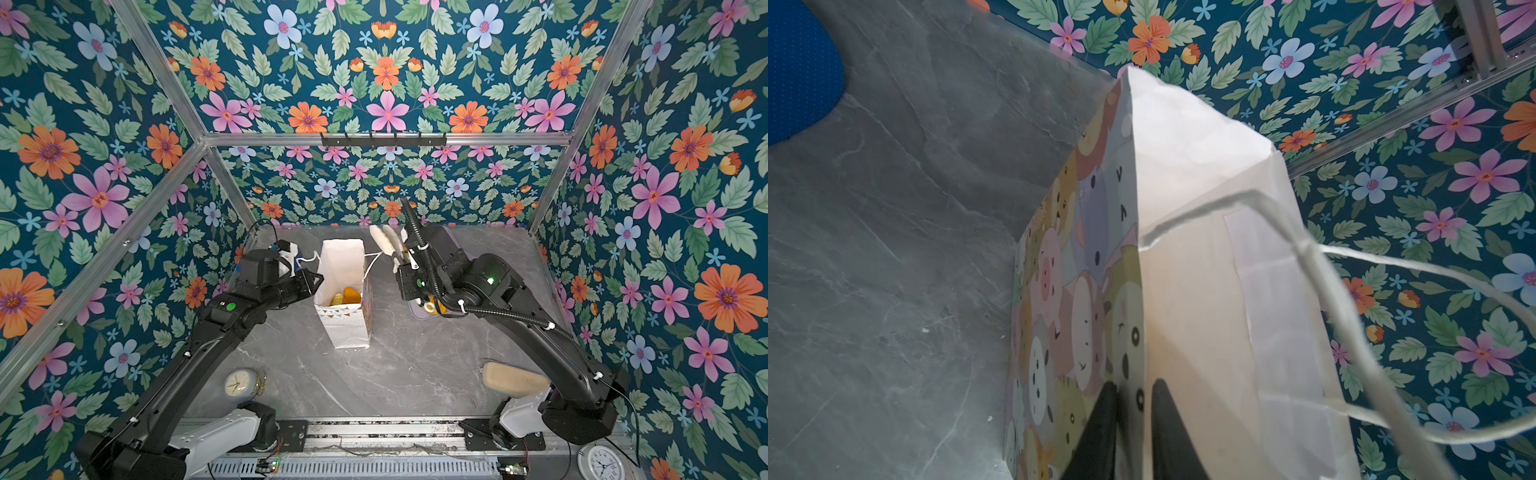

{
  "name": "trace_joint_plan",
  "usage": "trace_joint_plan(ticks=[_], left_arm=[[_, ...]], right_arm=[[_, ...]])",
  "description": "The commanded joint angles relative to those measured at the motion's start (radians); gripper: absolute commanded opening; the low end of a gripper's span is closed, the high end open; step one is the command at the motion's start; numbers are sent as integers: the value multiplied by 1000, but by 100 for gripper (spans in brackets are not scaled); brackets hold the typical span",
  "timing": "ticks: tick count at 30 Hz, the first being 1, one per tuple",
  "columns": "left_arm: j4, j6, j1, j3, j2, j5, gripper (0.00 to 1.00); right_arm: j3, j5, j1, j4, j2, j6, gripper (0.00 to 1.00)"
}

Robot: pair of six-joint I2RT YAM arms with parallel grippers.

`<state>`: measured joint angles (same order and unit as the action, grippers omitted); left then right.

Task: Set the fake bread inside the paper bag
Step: 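Raise the empty tongs from the bag and move them past the tray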

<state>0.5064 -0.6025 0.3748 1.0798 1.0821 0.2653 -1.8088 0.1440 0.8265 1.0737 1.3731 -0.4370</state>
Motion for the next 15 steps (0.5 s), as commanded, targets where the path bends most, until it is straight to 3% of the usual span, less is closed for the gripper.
trace_joint_plan(ticks=[1,15], left_arm=[[-26,1,1,8,-2,9,18],[-48,3,2,0,11,18,17]], right_arm=[[59,1,-43,-35,-58,-30,34],[495,-193,-328,-120,-301,-130,34]])
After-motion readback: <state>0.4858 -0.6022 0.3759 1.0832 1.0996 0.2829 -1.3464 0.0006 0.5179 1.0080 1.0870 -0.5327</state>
